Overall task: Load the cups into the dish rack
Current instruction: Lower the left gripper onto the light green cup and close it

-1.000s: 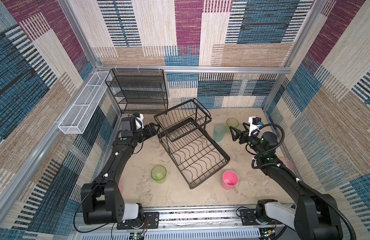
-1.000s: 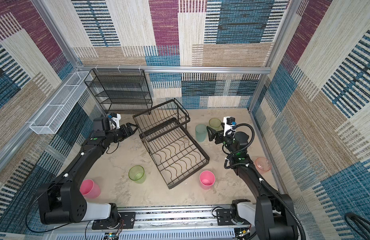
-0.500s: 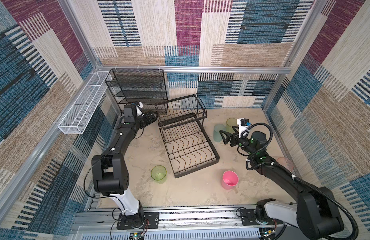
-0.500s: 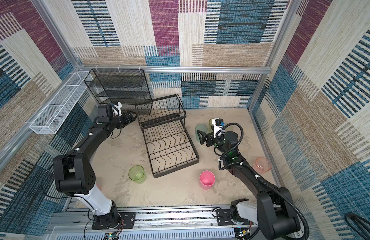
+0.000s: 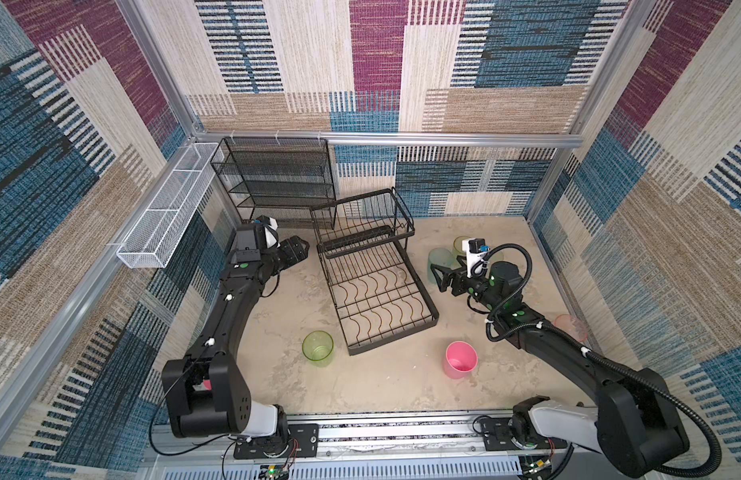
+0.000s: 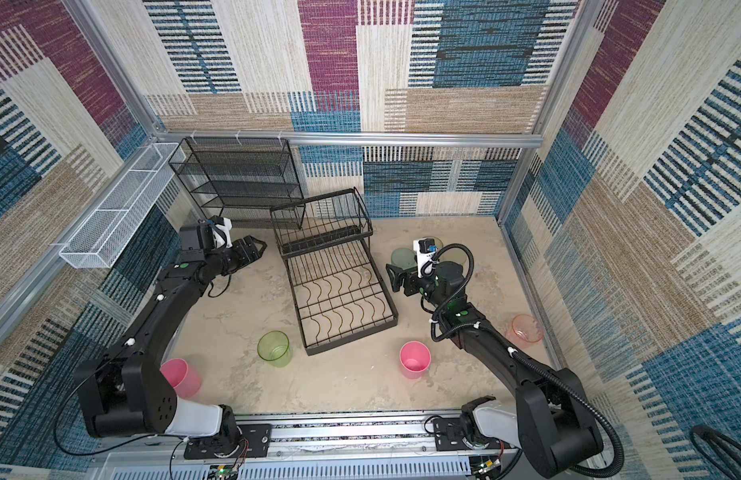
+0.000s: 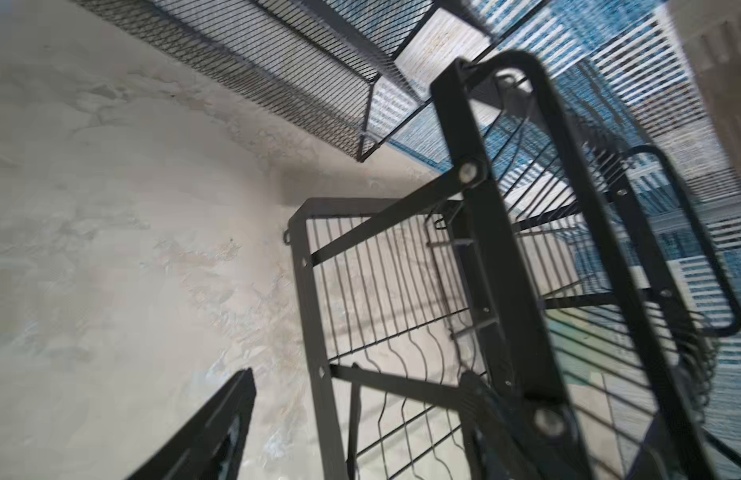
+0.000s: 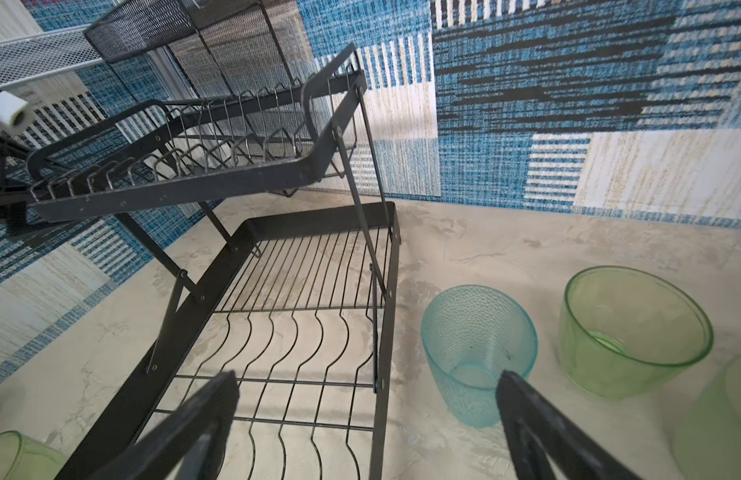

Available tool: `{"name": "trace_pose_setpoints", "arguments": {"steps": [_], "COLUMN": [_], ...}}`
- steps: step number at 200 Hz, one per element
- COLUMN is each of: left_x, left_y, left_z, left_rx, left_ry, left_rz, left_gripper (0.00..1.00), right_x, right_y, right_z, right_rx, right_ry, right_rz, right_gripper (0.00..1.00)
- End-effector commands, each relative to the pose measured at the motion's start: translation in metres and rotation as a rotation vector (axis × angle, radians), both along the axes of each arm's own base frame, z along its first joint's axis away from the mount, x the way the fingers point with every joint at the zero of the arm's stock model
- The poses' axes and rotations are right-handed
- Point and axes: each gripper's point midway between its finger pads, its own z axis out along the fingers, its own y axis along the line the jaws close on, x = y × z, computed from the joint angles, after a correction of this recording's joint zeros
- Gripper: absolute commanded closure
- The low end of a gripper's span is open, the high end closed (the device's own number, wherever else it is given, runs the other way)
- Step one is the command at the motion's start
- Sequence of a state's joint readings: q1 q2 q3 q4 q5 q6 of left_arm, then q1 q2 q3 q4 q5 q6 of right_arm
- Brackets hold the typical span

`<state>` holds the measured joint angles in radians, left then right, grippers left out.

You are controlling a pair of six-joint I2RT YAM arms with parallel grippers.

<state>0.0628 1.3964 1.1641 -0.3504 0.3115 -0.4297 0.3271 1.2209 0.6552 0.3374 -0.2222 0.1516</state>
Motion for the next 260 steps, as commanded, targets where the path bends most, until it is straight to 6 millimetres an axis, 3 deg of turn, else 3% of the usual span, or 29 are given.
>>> {"name": "trace_pose_setpoints", "arguments": {"steps": [1,48,88,103,164,260], "left_x": [-0.042,-0.123,-0.16,-0.17,-0.202,-0.213], "left_y": [0.014,0.021,0.01,0.009,-0.007,-0.02], "left_z": [-0.02,-0.043,-0.057,-0.065,-0.112,-0.137], "left_rx": [0.076,0.118,0.132,0.175,0.236,0.272], "left_ry": [0.119,0.273,0.344,0.38,0.579,0.664], "left_rz": [0.064,0.117,0.101,0.116,0.113,0.098], "left_gripper": [0.22,0.29,0.34,0.34,0.51,0.61], "right_x": [0.002,0.005,0.008,0.008,0.009,0.01], "right_y": [-0.003,-0.008,-0.01,-0.01,-0.013,-0.016], "right_z": [-0.005,-0.019,-0.023,-0.025,-0.027,-0.024], "right_rx": [-0.01,-0.021,-0.029,-0.028,-0.05,-0.068], "right_ry": [0.029,0.109,0.133,0.139,0.145,0.139], "right_rz": [-0.037,-0.091,-0.11,-0.112,-0.125,-0.137], "right_gripper": [0.0,0.0,0.0,0.0,0.0,0.0]}}
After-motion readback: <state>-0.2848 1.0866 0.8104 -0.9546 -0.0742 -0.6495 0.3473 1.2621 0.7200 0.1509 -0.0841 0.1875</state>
